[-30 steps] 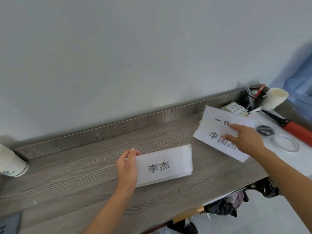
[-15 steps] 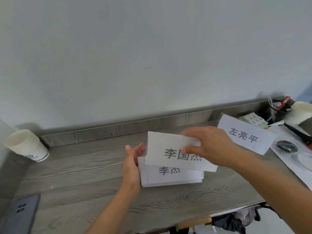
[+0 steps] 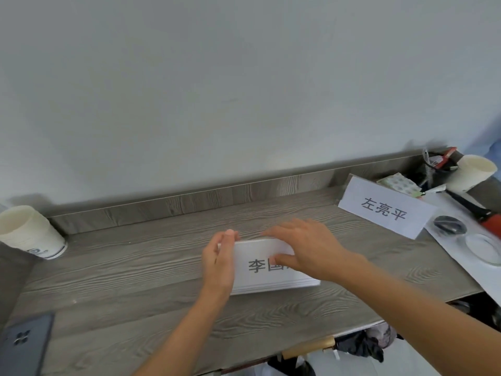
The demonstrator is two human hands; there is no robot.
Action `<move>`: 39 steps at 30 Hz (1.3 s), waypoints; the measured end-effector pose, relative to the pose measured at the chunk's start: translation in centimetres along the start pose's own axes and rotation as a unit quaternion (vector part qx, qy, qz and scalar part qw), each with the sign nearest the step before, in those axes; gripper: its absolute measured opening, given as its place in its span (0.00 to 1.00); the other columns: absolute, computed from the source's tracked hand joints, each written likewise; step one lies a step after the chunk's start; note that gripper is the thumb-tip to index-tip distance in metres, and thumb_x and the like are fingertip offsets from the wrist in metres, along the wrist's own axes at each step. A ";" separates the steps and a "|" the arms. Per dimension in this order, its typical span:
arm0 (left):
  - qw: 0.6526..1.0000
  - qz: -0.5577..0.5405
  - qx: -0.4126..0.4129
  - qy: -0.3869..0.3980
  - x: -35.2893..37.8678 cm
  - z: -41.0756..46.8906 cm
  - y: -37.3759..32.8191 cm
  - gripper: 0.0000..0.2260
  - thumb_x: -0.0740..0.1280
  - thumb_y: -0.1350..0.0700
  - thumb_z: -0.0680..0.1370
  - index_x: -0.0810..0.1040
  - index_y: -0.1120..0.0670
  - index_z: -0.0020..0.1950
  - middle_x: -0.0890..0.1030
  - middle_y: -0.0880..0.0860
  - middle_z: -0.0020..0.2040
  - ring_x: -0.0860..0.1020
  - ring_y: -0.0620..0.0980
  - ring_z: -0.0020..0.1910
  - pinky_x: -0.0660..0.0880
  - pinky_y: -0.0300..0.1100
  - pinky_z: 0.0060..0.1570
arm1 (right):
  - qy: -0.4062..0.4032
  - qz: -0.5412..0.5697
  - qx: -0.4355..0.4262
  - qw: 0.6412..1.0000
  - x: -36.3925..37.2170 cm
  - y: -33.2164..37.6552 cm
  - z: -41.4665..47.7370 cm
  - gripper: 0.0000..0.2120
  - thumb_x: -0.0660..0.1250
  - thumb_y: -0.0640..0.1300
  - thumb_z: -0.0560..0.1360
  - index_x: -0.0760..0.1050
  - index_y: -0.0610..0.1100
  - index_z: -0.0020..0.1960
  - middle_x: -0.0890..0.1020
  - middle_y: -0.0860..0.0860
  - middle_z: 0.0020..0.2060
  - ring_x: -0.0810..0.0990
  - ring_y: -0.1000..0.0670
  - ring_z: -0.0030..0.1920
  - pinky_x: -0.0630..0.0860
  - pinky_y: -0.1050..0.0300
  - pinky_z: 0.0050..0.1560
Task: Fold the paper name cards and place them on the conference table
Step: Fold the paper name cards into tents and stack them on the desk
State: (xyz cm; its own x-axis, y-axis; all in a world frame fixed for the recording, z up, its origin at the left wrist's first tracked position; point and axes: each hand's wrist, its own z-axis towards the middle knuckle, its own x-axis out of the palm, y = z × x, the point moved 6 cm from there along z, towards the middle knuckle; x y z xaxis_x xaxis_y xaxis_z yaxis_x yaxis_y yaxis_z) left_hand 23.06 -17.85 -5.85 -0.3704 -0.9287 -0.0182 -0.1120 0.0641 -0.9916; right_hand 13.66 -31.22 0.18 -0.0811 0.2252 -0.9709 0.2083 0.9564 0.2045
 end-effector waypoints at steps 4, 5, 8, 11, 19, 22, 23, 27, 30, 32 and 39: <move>0.991 0.105 0.086 0.009 -0.1 0.6 -1.2 0.10 0.59 0.53 0.76 0.79 0.53 0.45 0.81 0.46 0.41 0.76 0.39 0.37 0.71 0.40 0.40 | -0.135 0.139 0.069 0.979 -3.1 -3.2 -2.4 0.24 0.65 0.59 0.74 0.71 0.55 0.68 0.77 0.56 0.63 0.72 0.53 0.64 0.66 0.55 0.65; 0.983 0.141 0.114 0.010 0.0 0.8 -1.6 0.09 0.60 0.56 0.76 0.79 0.53 0.48 0.81 0.47 0.45 0.77 0.42 0.40 0.72 0.42 0.43 | -0.188 0.157 0.097 0.965 -3.9 -4.9 -3.3 0.22 0.66 0.58 0.74 0.73 0.54 0.66 0.79 0.55 0.61 0.74 0.53 0.62 0.69 0.53 0.64; 0.962 0.216 0.167 0.006 0.8 0.7 -2.8 0.08 0.62 0.62 0.77 0.79 0.54 0.50 0.81 0.47 0.46 0.76 0.47 0.40 0.73 0.43 0.44 | -0.269 0.146 0.202 0.930 -5.0 -11.8 -5.3 0.19 0.68 0.54 0.74 0.76 0.50 0.63 0.81 0.50 0.59 0.77 0.48 0.60 0.73 0.48 0.60; 0.967 0.207 0.149 -0.013 1.2 0.7 -3.2 0.05 0.66 0.62 0.76 0.80 0.54 0.47 0.81 0.47 0.40 0.78 0.44 0.39 0.74 0.41 0.44 | -0.245 0.095 0.312 0.913 -4.4 -19.1 -6.3 0.21 0.68 0.53 0.73 0.74 0.48 0.65 0.79 0.48 0.62 0.74 0.45 0.64 0.71 0.46 0.61; 0.970 0.185 0.135 -0.085 1.3 0.5 -3.0 0.06 0.68 0.63 0.75 0.79 0.53 0.41 0.81 0.51 0.36 0.77 0.41 0.33 0.72 0.29 0.34 | -0.099 0.008 0.390 0.915 -0.7 -28.8 -6.4 0.29 0.66 0.56 0.74 0.66 0.49 0.72 0.78 0.43 0.63 0.75 0.40 0.63 0.69 0.44 0.61; 0.967 0.193 0.133 -0.102 1.3 0.6 -2.9 0.03 0.67 0.64 0.75 0.80 0.59 0.43 0.81 0.55 0.37 0.77 0.48 0.34 0.72 0.28 0.33 | -0.121 0.070 0.379 0.915 -1.0 -29.6 -6.2 0.22 0.65 0.53 0.76 0.72 0.50 0.68 0.81 0.43 0.60 0.77 0.40 0.59 0.72 0.47 0.56; 0.966 0.195 0.132 -0.105 1.3 0.7 -2.8 0.03 0.67 0.64 0.75 0.80 0.59 0.43 0.81 0.55 0.37 0.77 0.49 0.35 0.72 0.28 0.33 | -0.126 0.085 0.366 0.918 -1.5 -29.3 -6.0 0.21 0.65 0.53 0.76 0.73 0.50 0.67 0.81 0.44 0.59 0.78 0.40 0.58 0.72 0.48 0.54; 0.971 0.179 0.111 -0.117 1.1 0.8 -2.3 0.03 0.68 0.62 0.76 0.80 0.58 0.42 0.82 0.57 0.38 0.77 0.50 0.36 0.73 0.31 0.35 | -0.184 0.118 0.268 0.938 -5.5 -25.1 -5.0 0.19 0.66 0.55 0.75 0.76 0.52 0.65 0.83 0.47 0.57 0.79 0.43 0.56 0.74 0.50 0.50; 0.980 0.140 0.079 -0.120 1.1 0.7 -1.9 0.07 0.66 0.58 0.78 0.79 0.56 0.40 0.82 0.57 0.38 0.77 0.51 0.36 0.73 0.44 0.40 | -0.221 0.169 0.176 0.944 -10.0 -19.9 -4.7 0.20 0.67 0.56 0.74 0.76 0.53 0.65 0.81 0.51 0.61 0.77 0.46 0.61 0.73 0.49 0.58; 0.989 0.088 0.034 -0.114 1.0 0.8 -1.4 0.13 0.62 0.52 0.80 0.80 0.56 0.40 0.83 0.58 0.40 0.78 0.53 0.39 0.74 0.52 0.45 | -0.216 0.205 0.109 0.949 -12.1 -16.0 -4.6 0.20 0.68 0.55 0.74 0.76 0.52 0.65 0.80 0.54 0.62 0.76 0.48 0.63 0.71 0.50 0.62; 0.987 -0.109 -0.110 -0.054 0.6 -0.4 -1.6 0.35 0.44 0.34 0.78 0.76 0.60 0.58 0.81 0.61 0.48 0.80 0.62 0.48 0.76 0.58 0.51 | -0.091 0.092 -0.035 0.991 -8.6 -5.8 -1.8 0.18 0.65 0.59 0.74 0.74 0.60 0.63 0.81 0.59 0.58 0.77 0.53 0.60 0.72 0.53 0.58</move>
State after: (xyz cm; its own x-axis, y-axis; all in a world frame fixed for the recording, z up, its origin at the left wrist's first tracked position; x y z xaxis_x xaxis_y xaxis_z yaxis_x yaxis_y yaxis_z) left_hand 22.66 -18.38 -4.27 -0.2161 -0.9621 0.1663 -0.3789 -0.0743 -0.9225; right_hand 11.34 -38.40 7.52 0.1312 0.3659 -0.9213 0.1344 0.9142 0.3823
